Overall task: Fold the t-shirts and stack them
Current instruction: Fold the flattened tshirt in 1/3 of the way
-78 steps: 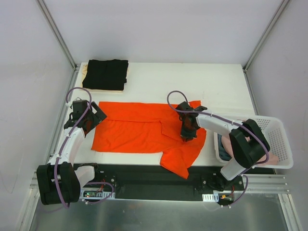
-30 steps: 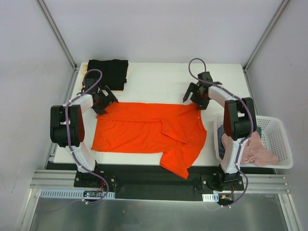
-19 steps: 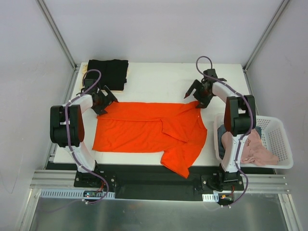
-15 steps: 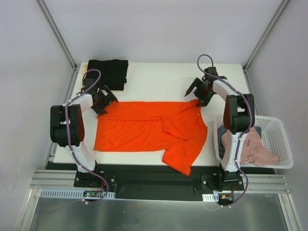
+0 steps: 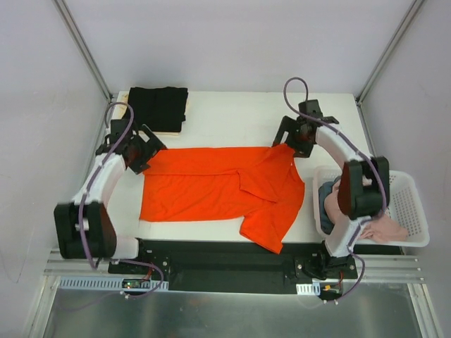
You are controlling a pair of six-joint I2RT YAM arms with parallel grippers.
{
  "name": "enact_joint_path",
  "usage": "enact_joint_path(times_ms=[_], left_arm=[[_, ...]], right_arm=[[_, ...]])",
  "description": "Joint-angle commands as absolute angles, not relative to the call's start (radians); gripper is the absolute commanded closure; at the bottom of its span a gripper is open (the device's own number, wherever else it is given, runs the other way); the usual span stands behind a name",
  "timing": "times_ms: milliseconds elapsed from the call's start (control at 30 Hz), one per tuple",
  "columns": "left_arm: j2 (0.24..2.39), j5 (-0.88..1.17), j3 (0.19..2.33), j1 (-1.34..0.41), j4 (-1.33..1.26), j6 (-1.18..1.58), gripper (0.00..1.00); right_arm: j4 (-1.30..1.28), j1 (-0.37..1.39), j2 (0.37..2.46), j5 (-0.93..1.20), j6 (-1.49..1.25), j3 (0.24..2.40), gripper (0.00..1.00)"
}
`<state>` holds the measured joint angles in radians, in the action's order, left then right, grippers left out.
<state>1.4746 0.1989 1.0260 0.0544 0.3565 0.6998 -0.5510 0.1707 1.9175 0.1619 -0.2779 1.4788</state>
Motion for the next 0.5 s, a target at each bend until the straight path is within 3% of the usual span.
enact_joint_path(times_ms=[0, 200, 367, 467], left_arm=[[1.148, 0.117, 0.861, 0.040, 0.537, 0.813, 0.01], [0.834, -0.075, 0.664, 0.040, 0.822, 0.911, 0.01], [0.735, -0.105, 0.577, 0.038, 0.948, 1.005, 0.01], [0.739, -0.094, 0.539, 0.038, 0.959, 1.058, 0.14]], right_arm=[[-0.538, 0.294, 1.508, -0.041, -0.201, 1.268, 0.03], [-0.489, 0.403, 1.200, -0.043, -0.242, 0.930, 0.03], [-0.483, 0.420, 1.079, -0.017, -0.252, 0.835, 0.03], [-0.502, 0.420, 1.059, -0.064, -0.244, 0.828, 0.03]])
